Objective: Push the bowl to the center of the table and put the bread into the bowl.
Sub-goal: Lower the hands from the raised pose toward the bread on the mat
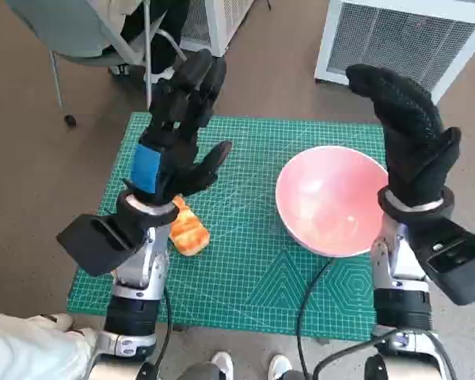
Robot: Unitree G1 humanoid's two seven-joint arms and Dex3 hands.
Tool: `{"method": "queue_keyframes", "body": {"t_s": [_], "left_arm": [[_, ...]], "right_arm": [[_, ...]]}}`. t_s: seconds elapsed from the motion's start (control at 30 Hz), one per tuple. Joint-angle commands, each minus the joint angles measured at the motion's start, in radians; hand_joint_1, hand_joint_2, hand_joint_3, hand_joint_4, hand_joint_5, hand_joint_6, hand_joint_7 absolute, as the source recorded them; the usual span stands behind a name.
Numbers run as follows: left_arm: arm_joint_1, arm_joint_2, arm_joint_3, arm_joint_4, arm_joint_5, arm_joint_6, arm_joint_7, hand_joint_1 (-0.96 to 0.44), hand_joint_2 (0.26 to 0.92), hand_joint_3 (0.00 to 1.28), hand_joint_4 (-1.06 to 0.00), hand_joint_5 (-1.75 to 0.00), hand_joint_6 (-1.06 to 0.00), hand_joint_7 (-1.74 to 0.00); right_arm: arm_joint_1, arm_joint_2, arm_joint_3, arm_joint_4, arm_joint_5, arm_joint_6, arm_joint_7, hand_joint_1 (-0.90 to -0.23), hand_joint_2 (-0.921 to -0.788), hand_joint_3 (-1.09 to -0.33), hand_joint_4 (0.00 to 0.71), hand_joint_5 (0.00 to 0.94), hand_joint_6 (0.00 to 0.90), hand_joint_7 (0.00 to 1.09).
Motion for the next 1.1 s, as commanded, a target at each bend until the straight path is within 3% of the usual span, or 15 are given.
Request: {"method": "queue_keyframes", "body": {"t_s": [0.03,0.83,1.1], "left_arm": [[0.001,0.005,0.001,-0.023,0.001,0.001,0.0,-0.39,0.921,0.45,-0.19,-0.02,0.0,-0.56],[-0.002,0.007,0.008,-0.013,-0.013,-0.005,-0.013,-0.39,0.921,0.45,-0.18,-0.02,0.0,-0.56],[0.006,0.002,0.011,-0.014,-0.008,-0.015,-0.009,-0.39,0.921,0.45,-0.19,-0.02,0.0,-0.56]], "right_arm": [[0.021,-0.001,-0.002,0.016,0.005,-0.001,0.007,-0.592,-0.921,-0.719,0.335,0.0,0.336,0.08],[0.021,-0.01,-0.005,0.038,-0.009,-0.018,0.002,-0.586,-0.921,-0.72,0.334,0.0,0.33,0.08],[0.033,-0.045,-0.038,0.088,0.007,-0.056,0.016,-0.591,-0.921,-0.718,0.336,0.001,0.329,0.08]]}}
